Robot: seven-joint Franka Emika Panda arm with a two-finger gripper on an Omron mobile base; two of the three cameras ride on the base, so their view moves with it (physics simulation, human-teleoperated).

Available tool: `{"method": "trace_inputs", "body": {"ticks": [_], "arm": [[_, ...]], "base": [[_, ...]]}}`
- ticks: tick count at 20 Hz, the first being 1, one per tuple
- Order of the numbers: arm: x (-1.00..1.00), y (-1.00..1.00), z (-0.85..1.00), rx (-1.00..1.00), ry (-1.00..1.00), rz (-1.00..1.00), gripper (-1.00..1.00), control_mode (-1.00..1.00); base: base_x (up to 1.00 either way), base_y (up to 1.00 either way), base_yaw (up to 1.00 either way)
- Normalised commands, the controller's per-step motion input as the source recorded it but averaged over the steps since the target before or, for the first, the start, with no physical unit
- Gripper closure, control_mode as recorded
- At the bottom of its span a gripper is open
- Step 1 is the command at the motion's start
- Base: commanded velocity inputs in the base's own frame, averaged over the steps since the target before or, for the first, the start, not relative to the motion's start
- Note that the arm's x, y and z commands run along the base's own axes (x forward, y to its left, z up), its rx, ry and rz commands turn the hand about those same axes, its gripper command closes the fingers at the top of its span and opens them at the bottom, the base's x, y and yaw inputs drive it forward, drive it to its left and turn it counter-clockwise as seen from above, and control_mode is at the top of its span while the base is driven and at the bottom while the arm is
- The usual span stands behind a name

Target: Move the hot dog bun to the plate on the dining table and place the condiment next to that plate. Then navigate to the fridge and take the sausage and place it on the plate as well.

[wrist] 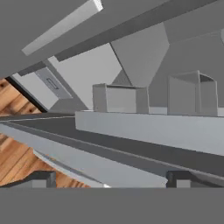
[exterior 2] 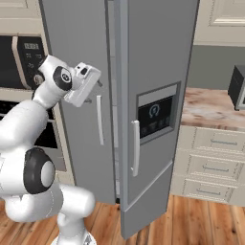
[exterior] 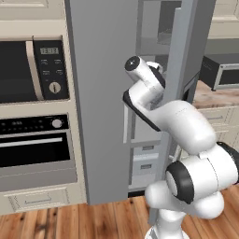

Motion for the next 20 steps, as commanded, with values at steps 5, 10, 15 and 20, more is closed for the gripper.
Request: {"method": "trace_inputs", "body": {"ticks": [5,10,15,20], "arm": [[0.62,-0.39,0.00,-0.04,0.00,0.00,-1.00,-1.00],[0.20,-0.60,0.00,-0.01,0.00,-0.02,-1.00,-1.00],[0.00,-0.71,0.00,0.00,0.00,-0.06,-1.00,-1.00],[-0.12,-0.81,0.00,0.00,0.00,-0.09,-1.00,-1.00]], "base": [[0.00,0.00,0.00],[0.00,0.00,0.00],[0.00,0.00,0.00],[0.00,0.00,0.00]]}}
